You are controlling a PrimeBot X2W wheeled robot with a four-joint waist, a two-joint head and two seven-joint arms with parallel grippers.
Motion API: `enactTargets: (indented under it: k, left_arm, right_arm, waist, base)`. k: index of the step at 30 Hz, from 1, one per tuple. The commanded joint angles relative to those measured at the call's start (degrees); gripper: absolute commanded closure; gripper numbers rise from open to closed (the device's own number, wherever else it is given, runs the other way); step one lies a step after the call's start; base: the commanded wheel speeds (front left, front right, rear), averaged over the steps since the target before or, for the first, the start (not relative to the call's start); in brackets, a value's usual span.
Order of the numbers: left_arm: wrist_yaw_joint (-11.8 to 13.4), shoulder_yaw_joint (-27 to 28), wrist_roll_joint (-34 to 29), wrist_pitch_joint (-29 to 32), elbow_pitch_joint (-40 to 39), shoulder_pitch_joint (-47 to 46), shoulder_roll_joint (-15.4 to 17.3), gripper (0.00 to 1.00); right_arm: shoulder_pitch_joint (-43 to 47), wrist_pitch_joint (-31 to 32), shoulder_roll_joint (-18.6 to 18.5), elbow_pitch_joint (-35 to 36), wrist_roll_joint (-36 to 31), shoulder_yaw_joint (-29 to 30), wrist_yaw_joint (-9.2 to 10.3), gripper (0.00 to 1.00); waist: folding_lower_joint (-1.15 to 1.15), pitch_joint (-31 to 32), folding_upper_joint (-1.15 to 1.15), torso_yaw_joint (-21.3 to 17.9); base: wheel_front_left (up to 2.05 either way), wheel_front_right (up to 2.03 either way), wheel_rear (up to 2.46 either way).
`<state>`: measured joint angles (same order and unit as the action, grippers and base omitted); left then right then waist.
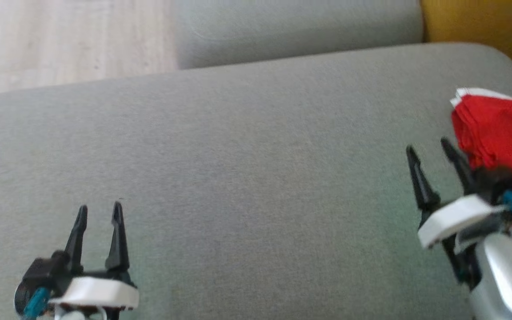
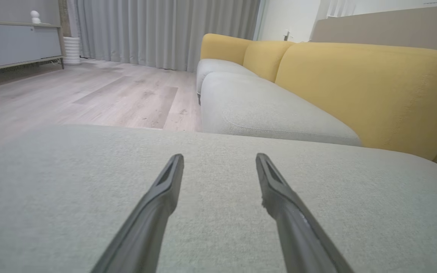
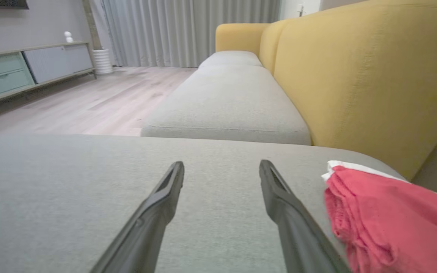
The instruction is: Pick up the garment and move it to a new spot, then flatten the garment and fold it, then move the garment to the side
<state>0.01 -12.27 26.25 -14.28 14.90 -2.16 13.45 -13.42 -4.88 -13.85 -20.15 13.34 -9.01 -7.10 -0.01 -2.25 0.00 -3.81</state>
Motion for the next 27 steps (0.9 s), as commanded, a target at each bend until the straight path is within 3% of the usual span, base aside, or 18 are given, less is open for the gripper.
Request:
enactTargets:
  k: [1,9,23,24,27]
  left_arm:
    - [0.32,2.87,0.39,-0.65,-1.76,-1.01,1.33,0.0]
    - [0.4,3.21,1.0,-0.67,-1.74,0.58,1.44,0.0]
    - [0.37,2.5,1.56,-0.35,-1.74,0.16,1.51,0.0]
    - [0.0,0.75,1.21,0.07,-0.11,2.6,0.33,1.0]
    - [-0.02,0.66,1.25,0.14,2.32,3.17,-0.65,1.0]
  right_arm:
    - [0.11,-0.16,0.38,3.43,-1.09,0.2,-0.39,0.0]
    - [6.23,2.55,4.38,8.97,-3.79,2.87,-0.39,0.0]
    - [8.26,5.21,5.29,12.65,-4.27,3.4,-0.39,0.0]
    - [9.43,5.33,5.62,10.46,-3.83,4.6,0.0,1.0]
    - [10.14,5.41,5.9,7.76,-3.73,4.2,0.05,1.0]
  waist:
    - [0.01,1.76,0.0,1.65]
    - [0.01,2.47,0.0,2.37]
    - [0.01,1.93,0.0,1.9]
    - [0.02,1.93,0.0,1.9]
    - [0.02,1.92,0.0,1.9]
  base:
    - [0.0,0.0,0.0]
    - [0.0,0.0,0.0]
    - [0.0,0.0,0.0]
    - [0.0,0.0,0.0]
    - [0.0,0.0,0.0]
